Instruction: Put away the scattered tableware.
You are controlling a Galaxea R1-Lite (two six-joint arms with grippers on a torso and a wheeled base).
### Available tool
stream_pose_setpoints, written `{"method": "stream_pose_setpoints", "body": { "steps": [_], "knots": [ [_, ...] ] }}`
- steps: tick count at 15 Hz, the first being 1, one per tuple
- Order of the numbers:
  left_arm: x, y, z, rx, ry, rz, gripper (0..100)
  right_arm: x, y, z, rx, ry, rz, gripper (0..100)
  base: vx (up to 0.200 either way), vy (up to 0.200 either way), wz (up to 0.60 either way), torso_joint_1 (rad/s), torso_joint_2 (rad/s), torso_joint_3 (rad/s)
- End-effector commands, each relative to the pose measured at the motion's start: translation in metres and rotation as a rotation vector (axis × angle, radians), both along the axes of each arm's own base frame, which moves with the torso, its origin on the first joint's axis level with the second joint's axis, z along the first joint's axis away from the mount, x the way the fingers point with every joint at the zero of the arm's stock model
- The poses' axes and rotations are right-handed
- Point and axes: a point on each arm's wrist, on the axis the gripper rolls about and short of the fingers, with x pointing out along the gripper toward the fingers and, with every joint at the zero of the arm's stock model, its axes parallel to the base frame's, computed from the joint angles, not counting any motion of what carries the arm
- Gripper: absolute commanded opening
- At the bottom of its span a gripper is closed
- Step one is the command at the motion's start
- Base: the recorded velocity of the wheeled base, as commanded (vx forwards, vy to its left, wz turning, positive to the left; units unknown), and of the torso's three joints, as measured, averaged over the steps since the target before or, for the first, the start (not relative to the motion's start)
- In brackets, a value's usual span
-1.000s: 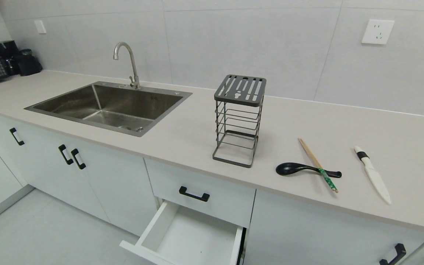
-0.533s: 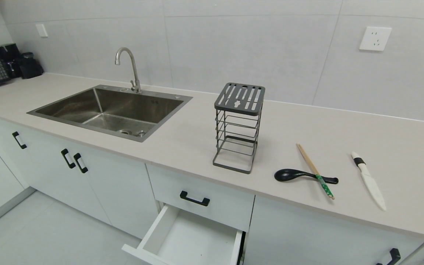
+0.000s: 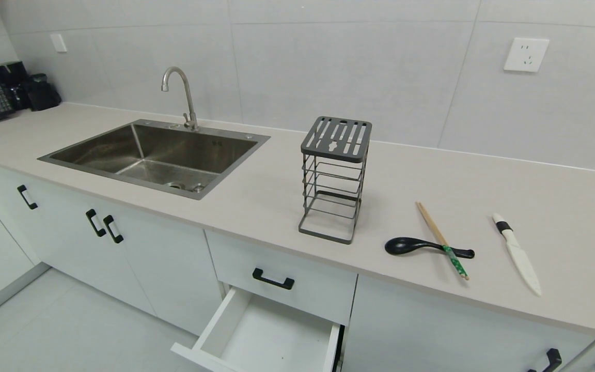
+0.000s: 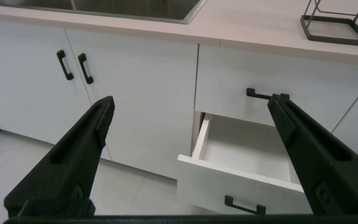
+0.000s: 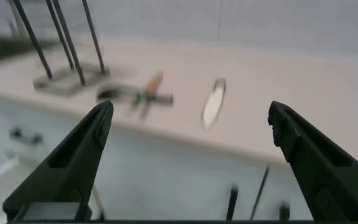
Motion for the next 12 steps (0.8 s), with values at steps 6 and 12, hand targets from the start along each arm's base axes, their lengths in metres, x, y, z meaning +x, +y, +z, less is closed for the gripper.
{"method": "stream_pose_setpoints", "body": {
  "steps": [6,12],
  "knots": [
    [0.0,0.0,0.0,0.0,0.001,0.0,100,0.052,0.006,0.076,-0.095,0.237,0.297,100,0.0,0.0,0.0,0.0,0.0,0.0],
    [0.0,0.0,0.0,0.0,0.001,0.001,100,0.133,0.022,0.105,-0.093,0.504,0.453,100,0.0,0.0,0.0,0.0,0.0,0.0]
  ]
}}
